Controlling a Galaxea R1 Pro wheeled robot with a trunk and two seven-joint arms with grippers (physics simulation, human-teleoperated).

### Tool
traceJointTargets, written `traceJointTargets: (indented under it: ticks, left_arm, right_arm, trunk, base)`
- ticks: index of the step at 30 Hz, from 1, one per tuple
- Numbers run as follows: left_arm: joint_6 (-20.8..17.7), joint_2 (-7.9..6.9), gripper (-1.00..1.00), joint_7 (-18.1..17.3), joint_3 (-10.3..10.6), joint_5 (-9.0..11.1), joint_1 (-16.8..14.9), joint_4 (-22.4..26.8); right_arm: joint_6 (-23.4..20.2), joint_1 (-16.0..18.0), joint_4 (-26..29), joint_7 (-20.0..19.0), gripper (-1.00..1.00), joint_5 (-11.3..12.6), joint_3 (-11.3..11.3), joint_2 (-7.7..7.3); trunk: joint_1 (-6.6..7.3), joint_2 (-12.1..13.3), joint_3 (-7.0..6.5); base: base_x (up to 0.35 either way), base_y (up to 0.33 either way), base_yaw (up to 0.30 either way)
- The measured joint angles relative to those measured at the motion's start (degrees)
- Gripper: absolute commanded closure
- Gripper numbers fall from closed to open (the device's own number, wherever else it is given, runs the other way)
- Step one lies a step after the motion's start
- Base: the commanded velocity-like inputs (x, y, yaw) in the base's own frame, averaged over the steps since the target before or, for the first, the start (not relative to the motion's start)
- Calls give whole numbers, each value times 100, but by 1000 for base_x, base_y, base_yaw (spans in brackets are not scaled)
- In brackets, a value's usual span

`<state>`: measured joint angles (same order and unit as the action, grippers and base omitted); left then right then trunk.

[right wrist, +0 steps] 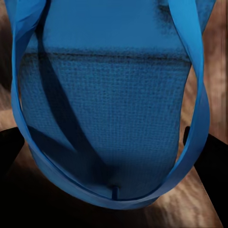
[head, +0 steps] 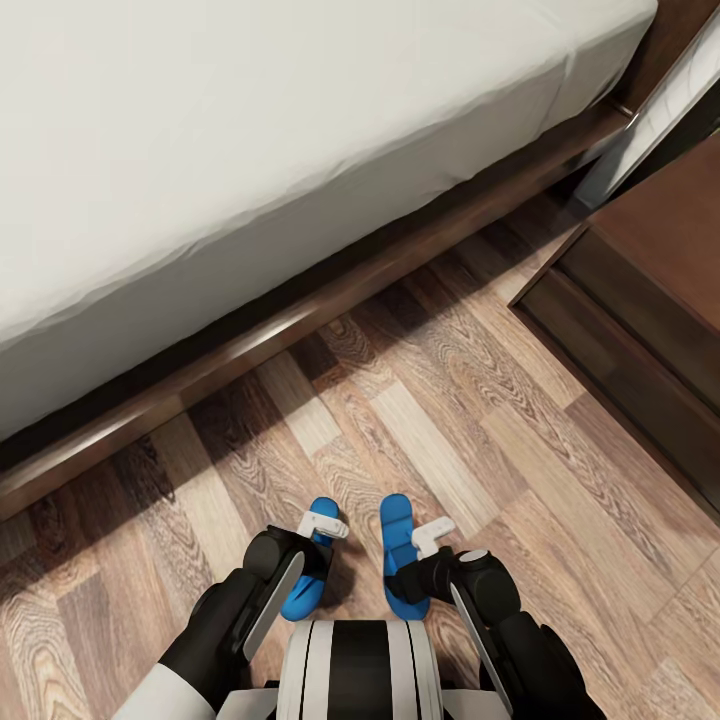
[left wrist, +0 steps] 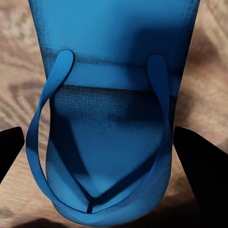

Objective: In the bedroom, move the book from the bed onto either nightstand, and place the two sandals side by side next to the bed.

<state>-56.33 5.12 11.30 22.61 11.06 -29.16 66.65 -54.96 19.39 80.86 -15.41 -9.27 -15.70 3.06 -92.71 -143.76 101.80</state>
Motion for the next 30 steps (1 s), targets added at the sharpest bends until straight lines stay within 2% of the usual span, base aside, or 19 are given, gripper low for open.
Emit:
traceJointTargets:
  ticks: [14, 30]
  left_arm:
    - [6, 0, 100, -6, 0, 3, 0, -15]
    - [9, -1, 100, 8, -1, -1, 1, -17]
  right_arm:
    - [-9, 1, 43, 21, 100, -10, 12, 1]
    - [-8, 2, 47, 23, 100, -11, -20, 6]
  trunk:
    - [0, 0, 1]
    - [0, 0, 126]
  base:
    - [0, 0, 0]
    - [0, 0, 104]
